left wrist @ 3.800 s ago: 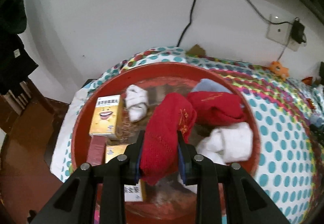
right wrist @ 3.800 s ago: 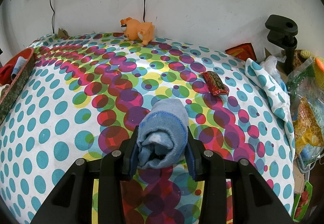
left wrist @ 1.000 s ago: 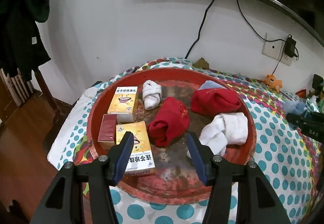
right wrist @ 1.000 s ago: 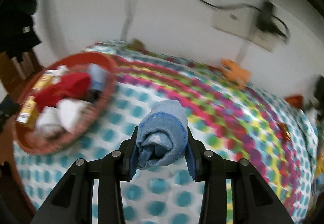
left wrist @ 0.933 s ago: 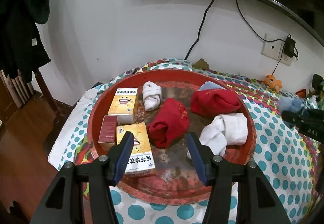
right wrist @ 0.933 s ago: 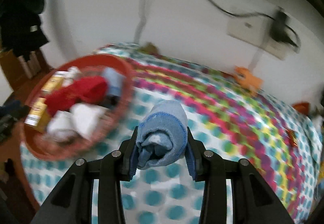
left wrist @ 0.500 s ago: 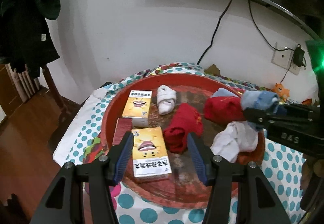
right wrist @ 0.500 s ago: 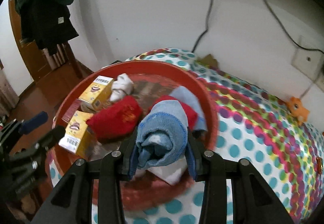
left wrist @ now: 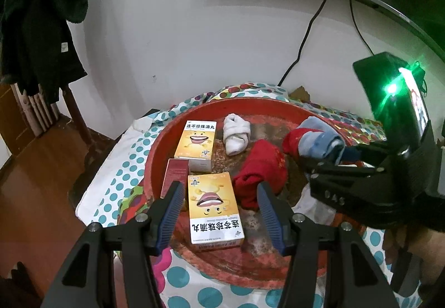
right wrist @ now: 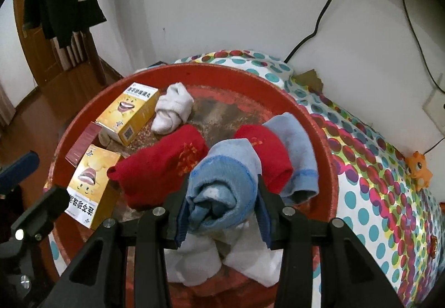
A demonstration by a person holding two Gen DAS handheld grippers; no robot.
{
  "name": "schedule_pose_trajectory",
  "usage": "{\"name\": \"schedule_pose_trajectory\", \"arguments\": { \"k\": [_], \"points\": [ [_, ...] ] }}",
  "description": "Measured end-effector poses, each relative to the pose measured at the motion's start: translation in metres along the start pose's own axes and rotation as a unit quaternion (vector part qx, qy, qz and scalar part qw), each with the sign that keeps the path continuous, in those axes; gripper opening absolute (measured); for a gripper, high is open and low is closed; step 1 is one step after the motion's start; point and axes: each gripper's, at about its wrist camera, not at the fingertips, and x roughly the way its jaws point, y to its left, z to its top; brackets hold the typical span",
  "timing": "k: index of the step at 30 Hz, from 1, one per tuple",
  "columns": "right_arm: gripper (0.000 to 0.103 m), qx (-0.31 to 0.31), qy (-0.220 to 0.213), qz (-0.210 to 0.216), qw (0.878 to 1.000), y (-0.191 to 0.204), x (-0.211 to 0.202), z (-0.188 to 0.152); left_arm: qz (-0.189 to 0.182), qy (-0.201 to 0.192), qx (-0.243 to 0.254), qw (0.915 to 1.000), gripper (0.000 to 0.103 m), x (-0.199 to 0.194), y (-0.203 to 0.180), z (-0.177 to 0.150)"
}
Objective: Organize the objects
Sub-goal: 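Open the right gripper to drop the blue sock into the tray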
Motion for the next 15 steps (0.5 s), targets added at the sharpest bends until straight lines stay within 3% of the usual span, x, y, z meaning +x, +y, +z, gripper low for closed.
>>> {"name": "schedule_pose_trajectory", "arguments": {
  "k": [2,4,6,10,12,15],
  "points": [
    [0.042,-0.003,-0.003,-0.005,1.0,0.028,-0.004,-0.001,0.0,0.001,-0.002,1.0,0.056,0.001,0.002,0.0],
    [0.05,-0.002,-0.005,-0.003,1.0,0.051,-0.015,0.001,0.002,0.001,-0.003,1.0,0.056,0.001,0.002,0.0],
    [0.066,0.0,-0.013,-0.01,1.0,0.077,-0.022,0.005,0.003,0.0,-0.006,1.0,0.056,0.001,0.003,0.0],
    [0.081,0.012,-0.027,-0.026,0.999,0.154,-0.023,0.017,0.006,-0.003,-0.008,0.9999,0.056,0.0,0.003,0.0],
    [0.095,0.02,-0.029,-0.044,0.998,0.194,-0.016,0.02,0.005,-0.002,-0.007,1.0,0.056,0.0,0.002,0.0],
    [0.095,0.032,-0.036,-0.063,0.997,0.259,0.001,0.039,0.001,0.004,-0.008,1.0,0.056,0.001,0.001,-0.001]
  ]
}}
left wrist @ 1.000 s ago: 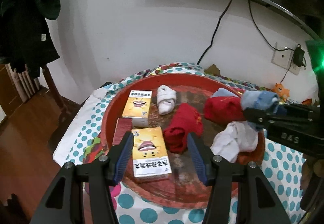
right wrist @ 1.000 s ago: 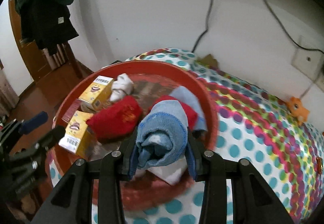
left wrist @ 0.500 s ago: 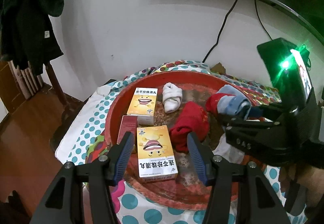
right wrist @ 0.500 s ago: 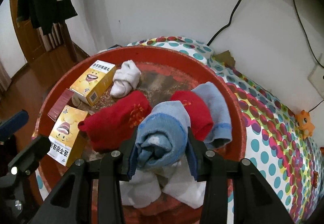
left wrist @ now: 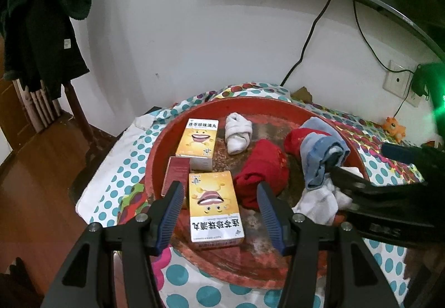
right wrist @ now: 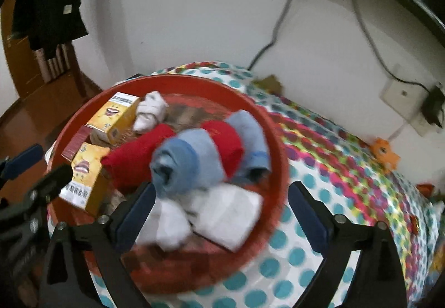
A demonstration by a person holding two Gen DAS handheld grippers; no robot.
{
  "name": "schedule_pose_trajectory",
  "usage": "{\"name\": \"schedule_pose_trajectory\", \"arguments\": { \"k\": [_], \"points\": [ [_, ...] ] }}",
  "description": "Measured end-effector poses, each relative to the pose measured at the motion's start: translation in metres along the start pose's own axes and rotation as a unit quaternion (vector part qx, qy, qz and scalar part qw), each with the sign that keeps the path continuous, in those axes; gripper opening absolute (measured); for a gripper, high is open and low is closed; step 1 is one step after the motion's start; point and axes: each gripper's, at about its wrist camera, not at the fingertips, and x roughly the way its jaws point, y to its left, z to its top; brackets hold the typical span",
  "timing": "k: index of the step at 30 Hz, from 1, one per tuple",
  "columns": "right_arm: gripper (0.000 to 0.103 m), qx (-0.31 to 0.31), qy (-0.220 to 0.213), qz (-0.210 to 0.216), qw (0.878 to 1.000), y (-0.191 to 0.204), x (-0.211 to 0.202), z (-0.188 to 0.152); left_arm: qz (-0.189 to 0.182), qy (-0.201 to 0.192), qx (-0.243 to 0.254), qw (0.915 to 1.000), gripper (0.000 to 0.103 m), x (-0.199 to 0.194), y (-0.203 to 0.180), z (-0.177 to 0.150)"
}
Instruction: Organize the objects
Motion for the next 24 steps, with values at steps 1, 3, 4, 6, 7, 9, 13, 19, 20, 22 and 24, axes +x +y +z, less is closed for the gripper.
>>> {"name": "schedule_pose_trajectory", "arguments": {
  "k": [1,3,4,6,7,9,13,19,20,22,24],
  "points": [
    [0.095,0.005,0.0,0.0,1.0,0.024,0.009,0.007,-0.003,0.003,0.0,1.0,0.056,0.0,-0.001,0.0],
    [0.096,0.02,0.002,0.009,1.0,0.071,0.022,0.017,-0.005,0.006,0.0,1.0,0.056,0.0,-0.003,-0.001],
    [0.096,0.028,0.004,0.012,1.0,0.091,0.028,0.021,-0.009,0.006,0.003,0.9999,0.056,0.0,-0.005,-0.001],
    [0.097,0.041,0.009,0.013,0.999,0.133,0.038,0.032,-0.008,0.006,0.007,0.9999,0.056,-0.001,-0.009,-0.002],
    [0.097,0.045,0.01,0.014,0.999,0.136,0.039,0.026,-0.01,0.006,0.009,0.9999,0.056,-0.001,-0.011,-0.003],
    [0.097,0.052,0.015,0.011,0.998,0.122,0.036,0.005,-0.013,0.01,0.014,0.9998,0.056,0.0,-0.015,-0.004],
    [0.097,0.061,0.031,0.01,0.998,0.11,0.037,-0.021,-0.021,0.01,0.027,0.9994,0.056,-0.001,-0.025,-0.007],
    [0.097,0.078,0.034,0.012,0.996,0.12,0.026,-0.045,-0.038,-0.015,0.048,0.998,0.056,-0.01,-0.036,-0.009],
    [0.097,0.081,0.034,0.012,0.996,0.122,0.027,-0.044,-0.037,-0.016,0.054,0.9977,0.056,-0.01,-0.038,-0.009],
    [0.097,0.085,0.038,0.013,0.996,0.11,0.026,-0.05,-0.034,-0.015,0.06,0.9975,0.056,-0.01,-0.04,-0.01],
    [0.097,0.086,0.039,0.01,0.995,0.108,0.026,-0.05,-0.037,-0.013,0.062,0.9973,0.056,-0.01,-0.041,-0.01]
  ]
}}
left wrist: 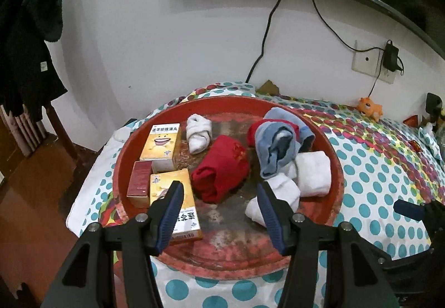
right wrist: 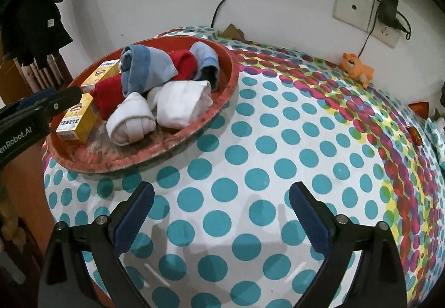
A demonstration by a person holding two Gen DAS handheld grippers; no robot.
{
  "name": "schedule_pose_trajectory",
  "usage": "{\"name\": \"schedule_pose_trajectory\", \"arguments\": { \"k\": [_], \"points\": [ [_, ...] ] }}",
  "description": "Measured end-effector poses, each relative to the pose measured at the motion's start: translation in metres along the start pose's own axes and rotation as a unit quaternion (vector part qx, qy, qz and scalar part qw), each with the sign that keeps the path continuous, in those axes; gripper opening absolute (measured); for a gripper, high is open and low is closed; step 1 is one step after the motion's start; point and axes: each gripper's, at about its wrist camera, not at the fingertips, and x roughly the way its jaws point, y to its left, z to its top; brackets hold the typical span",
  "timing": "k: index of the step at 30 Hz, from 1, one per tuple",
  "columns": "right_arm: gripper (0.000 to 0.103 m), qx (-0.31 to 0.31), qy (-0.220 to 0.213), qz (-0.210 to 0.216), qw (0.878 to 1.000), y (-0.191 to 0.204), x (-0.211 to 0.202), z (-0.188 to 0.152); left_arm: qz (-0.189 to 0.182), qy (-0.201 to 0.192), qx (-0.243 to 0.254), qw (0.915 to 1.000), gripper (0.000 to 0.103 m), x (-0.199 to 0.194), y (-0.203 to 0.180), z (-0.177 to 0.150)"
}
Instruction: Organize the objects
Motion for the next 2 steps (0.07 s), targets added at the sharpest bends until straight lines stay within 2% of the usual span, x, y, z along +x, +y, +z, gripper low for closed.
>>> {"name": "schedule_pose_trajectory", "arguments": {
  "k": [2],
  "points": [
    [0.097,0.001,-0.004,0.0,1.0,0.0005,-0.0027,-0.0008,0.0,0.001,-0.005,1.0,0.056,-0.0013,-0.0003,0.0008]
  ]
}}
